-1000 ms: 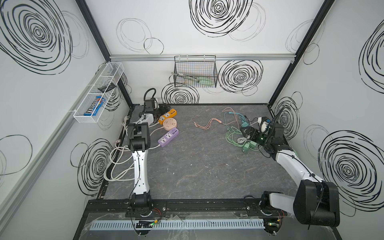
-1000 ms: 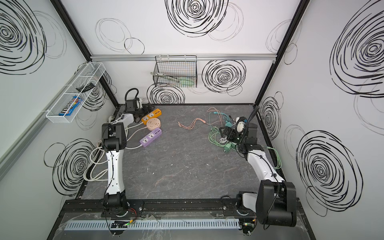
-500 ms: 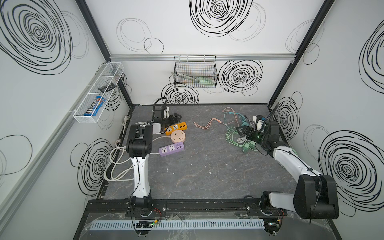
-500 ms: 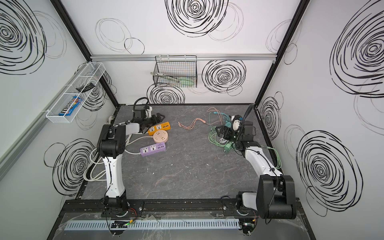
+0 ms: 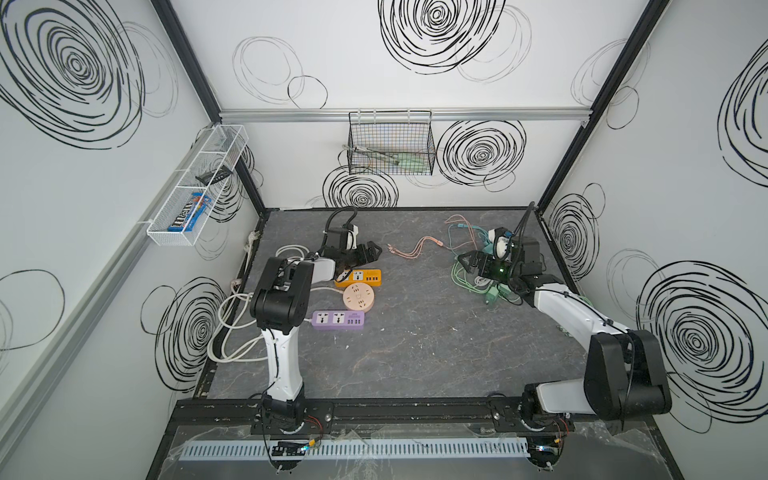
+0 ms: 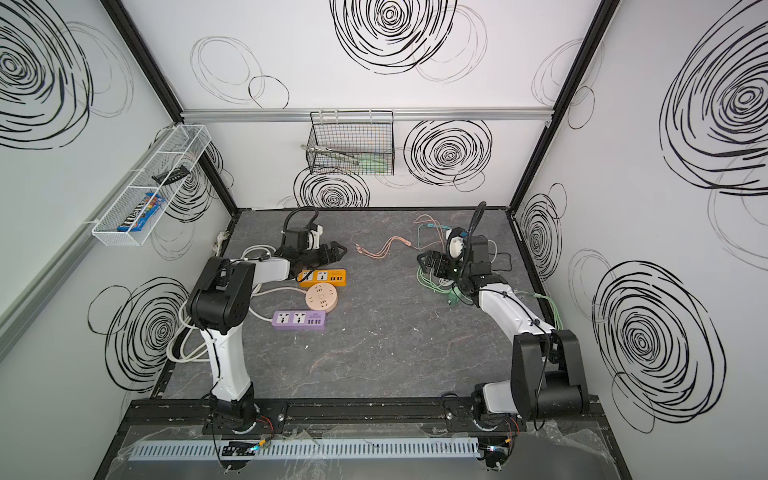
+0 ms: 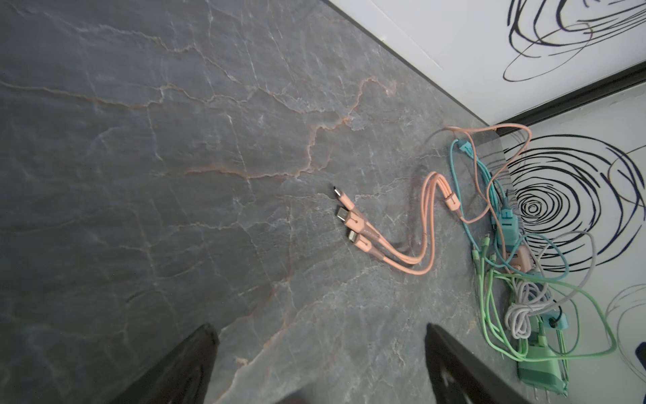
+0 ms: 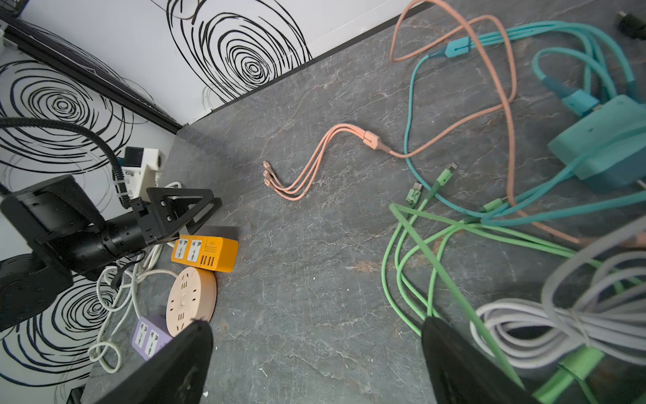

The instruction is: Insert the plug

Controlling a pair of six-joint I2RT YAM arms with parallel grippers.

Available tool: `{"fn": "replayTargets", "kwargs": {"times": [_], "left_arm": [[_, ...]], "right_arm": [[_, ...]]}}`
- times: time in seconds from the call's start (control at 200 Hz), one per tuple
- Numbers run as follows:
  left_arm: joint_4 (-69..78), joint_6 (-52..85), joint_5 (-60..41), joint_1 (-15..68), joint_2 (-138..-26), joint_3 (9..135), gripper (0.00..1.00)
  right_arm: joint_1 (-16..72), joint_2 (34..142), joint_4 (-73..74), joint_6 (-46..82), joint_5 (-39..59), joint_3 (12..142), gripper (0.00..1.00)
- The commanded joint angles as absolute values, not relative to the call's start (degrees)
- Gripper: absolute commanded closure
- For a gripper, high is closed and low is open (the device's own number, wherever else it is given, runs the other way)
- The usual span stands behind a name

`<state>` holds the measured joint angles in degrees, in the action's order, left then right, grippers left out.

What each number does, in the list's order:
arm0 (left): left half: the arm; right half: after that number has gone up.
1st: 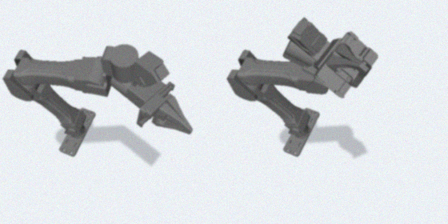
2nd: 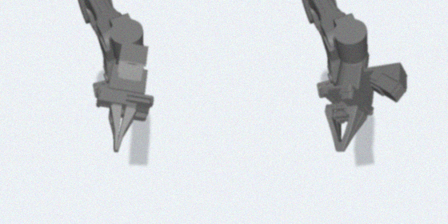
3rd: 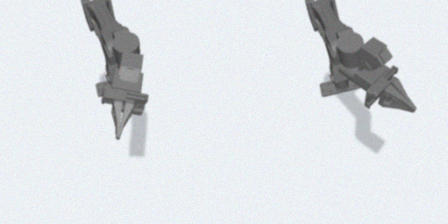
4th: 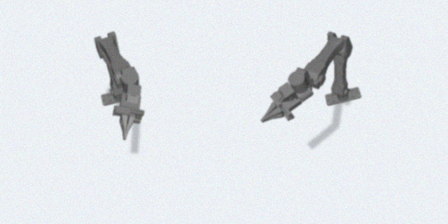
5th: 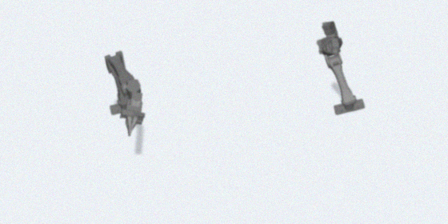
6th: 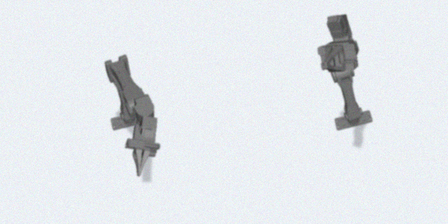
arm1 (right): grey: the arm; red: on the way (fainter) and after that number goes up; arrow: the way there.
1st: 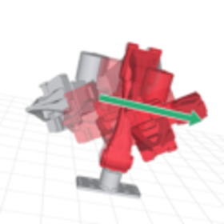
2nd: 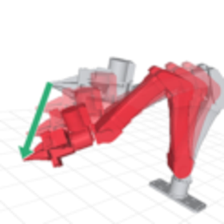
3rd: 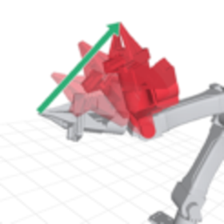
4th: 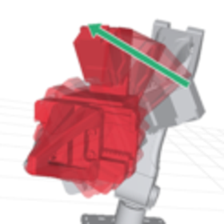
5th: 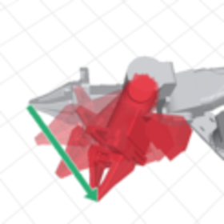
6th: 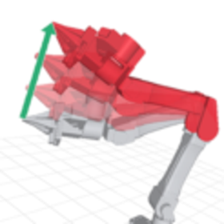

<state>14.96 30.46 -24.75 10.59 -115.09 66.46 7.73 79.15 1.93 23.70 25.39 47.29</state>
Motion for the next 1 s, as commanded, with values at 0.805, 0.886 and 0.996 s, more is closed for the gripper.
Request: {"fn": "replayTargets", "kwargs": {"times": [0.805,0.886,0.996], "left_arm": [[-3.8,36.3,9.0,9.7,-101.6,62.3,0.04],[-4.1,36.7,8.9,9.4,-101.8,61.8,0.04],[-3.1,37.0,6.9,9.3,-102.3,61.1,0.04]], "right_arm": [[6.9,72.9,5.6,26.7,15.7,43.8,0.03],[6.2,72.5,5.3,26.6,16.4,43.8,0.03],[5.8,71.7,5.4,26.5,17.0,43.6,0.03]]}}
